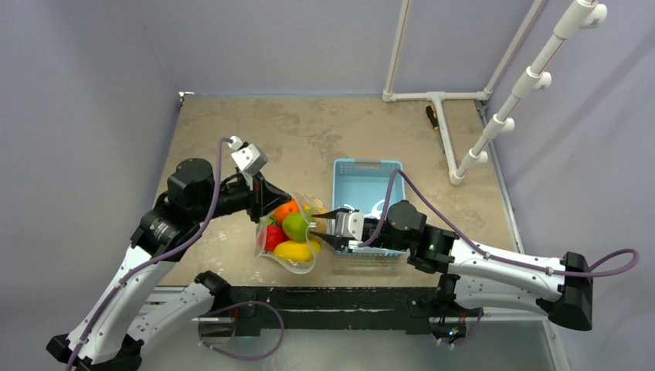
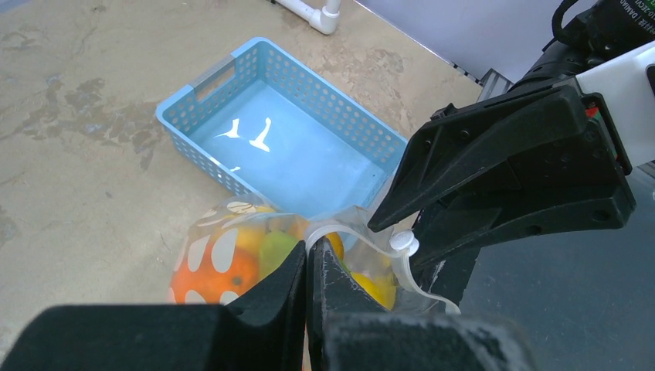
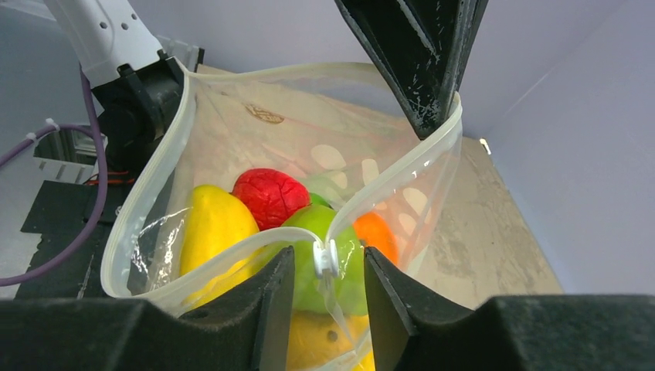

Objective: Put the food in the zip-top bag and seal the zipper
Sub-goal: Zip the zipper food storage bag.

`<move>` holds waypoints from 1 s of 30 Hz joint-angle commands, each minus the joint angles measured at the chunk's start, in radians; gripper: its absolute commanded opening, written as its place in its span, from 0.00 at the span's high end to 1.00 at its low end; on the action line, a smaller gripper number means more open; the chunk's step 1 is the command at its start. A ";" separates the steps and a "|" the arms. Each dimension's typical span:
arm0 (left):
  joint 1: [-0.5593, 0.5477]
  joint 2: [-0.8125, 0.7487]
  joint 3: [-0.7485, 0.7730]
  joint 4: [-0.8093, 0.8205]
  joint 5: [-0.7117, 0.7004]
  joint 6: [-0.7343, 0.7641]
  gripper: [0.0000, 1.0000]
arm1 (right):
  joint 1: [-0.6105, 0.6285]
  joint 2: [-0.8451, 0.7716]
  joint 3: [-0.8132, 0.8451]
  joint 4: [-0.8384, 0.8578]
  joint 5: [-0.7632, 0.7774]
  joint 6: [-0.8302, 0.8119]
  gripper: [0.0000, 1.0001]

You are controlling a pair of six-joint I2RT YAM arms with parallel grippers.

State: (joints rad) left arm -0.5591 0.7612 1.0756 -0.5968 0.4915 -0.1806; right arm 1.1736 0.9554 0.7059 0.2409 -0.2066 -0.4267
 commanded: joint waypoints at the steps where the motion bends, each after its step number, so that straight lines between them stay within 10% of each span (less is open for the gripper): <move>1: -0.005 -0.017 0.051 0.048 0.030 -0.016 1.00 | 0.009 -0.009 0.000 0.049 0.011 0.013 0.61; 12: -0.004 -0.027 0.056 -0.010 -0.010 0.011 1.00 | 0.017 -0.001 0.037 0.018 0.003 0.005 1.00; 19: -0.005 -0.064 0.052 -0.097 -0.182 0.038 1.00 | 0.023 0.055 0.109 -0.013 0.006 -0.002 1.00; 30: -0.005 -0.102 0.054 -0.212 -0.355 0.039 0.61 | 0.024 0.195 0.244 -0.089 0.034 0.028 1.00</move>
State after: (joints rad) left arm -0.5591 0.6895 1.0904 -0.7792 0.1970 -0.1448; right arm 1.1931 1.1332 0.8669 0.1638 -0.1978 -0.4217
